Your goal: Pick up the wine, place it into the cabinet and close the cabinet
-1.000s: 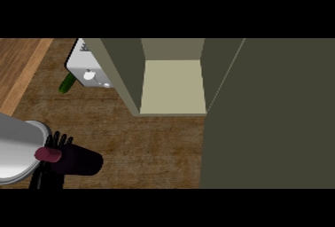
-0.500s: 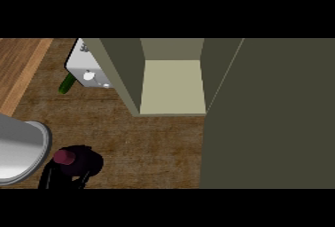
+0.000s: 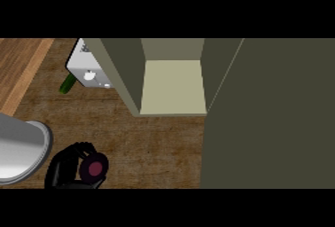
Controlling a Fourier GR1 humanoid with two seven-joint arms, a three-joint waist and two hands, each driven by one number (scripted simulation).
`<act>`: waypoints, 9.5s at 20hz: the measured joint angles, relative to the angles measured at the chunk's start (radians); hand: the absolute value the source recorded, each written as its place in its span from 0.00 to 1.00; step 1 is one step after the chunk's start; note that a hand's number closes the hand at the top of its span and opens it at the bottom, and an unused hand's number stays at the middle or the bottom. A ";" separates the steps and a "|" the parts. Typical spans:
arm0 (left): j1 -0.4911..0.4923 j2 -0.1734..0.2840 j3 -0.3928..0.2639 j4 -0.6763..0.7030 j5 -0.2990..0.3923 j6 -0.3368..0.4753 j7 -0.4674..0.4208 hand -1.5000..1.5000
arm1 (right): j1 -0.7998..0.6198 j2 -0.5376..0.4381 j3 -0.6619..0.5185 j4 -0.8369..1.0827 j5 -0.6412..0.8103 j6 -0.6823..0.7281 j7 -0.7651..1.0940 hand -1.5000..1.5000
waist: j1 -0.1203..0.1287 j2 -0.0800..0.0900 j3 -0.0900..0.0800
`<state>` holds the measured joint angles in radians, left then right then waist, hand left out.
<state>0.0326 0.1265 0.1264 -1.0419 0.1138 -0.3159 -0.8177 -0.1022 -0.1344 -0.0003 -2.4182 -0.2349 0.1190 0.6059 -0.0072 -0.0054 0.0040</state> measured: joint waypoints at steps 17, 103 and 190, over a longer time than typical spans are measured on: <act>0.066 -0.040 -0.002 -0.323 0.033 0.136 0.190 1.00 | 0.003 -0.003 -0.024 0.005 -0.005 0.023 -0.001 0.00 | 0.007 0.002 -0.003; -0.602 -0.126 -0.554 -0.068 0.247 1.023 0.389 1.00 | 0.021 0.006 -0.053 0.008 -0.031 0.060 -0.008 0.00 | -0.008 0.005 -0.004; -1.128 -0.127 -0.092 0.918 0.358 0.828 -0.028 0.00 | 0.005 0.035 0.022 0.035 -0.047 0.074 -0.056 0.00 | -0.071 0.024 0.000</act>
<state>-1.0953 -0.0009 0.0345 -0.1239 0.4720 0.5124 -0.8455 -0.0968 -0.0993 0.0216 -2.3832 -0.2823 0.1929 0.5500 -0.0783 0.0182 0.0042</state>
